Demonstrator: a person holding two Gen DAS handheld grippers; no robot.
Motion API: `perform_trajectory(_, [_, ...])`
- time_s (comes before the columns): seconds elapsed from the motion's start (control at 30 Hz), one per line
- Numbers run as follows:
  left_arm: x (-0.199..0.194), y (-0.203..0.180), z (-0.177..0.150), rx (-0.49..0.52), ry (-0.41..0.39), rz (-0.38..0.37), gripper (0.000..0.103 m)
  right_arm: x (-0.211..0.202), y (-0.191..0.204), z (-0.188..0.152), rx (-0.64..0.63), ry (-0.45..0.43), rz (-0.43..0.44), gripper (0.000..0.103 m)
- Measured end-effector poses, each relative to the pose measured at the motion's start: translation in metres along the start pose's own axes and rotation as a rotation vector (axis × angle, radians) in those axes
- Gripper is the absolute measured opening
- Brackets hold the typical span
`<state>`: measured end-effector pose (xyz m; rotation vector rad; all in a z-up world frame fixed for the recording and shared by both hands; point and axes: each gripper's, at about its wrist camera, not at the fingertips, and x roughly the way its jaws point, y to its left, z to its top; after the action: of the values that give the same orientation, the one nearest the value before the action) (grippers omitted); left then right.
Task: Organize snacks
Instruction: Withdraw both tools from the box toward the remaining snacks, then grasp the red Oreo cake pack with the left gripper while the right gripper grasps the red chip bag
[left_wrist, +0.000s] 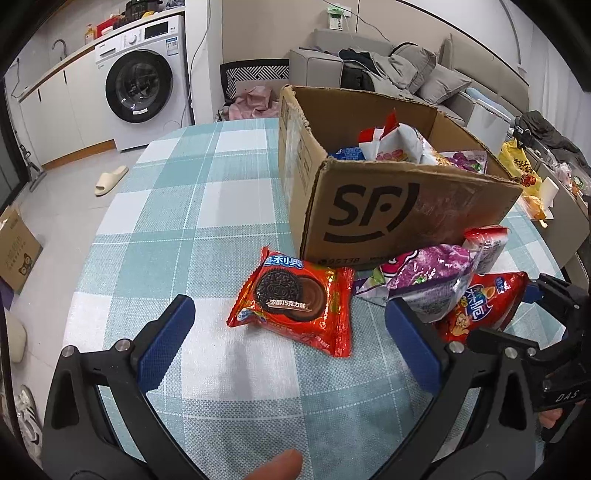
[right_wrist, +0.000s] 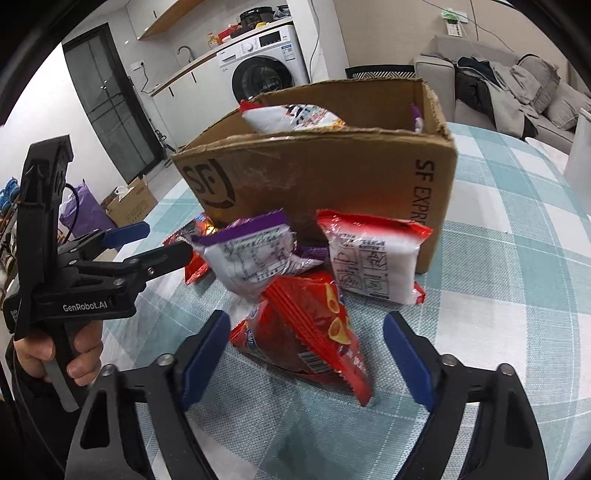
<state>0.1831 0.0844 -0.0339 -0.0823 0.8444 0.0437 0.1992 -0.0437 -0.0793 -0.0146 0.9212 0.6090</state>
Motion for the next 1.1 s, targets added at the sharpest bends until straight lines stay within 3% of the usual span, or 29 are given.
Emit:
perform_trajectory(0.23, [0.014,0.005,0.000,-0.006,0.022,0.009,0.102,0.008,0.005,-0.001,-0.014,0.008,0.020,0.076])
perform_trajectory(0.47, [0.026,0.010,-0.002,-0.022,0.047,0.014,0.102,0.012,0.011,-0.002,-0.027,0.006,0.022,0.050])
perform_trajectory(0.57, [0.030,0.012,-0.002,-0.029,0.052,0.018,0.102,0.008,0.011,-0.002,-0.034,0.000,0.027,0.045])
perform_trajectory(1.1, [0.050,0.018,0.001,-0.043,0.086,0.033,0.102,-0.022,0.009,-0.012,-0.017,-0.031,0.064,0.042])
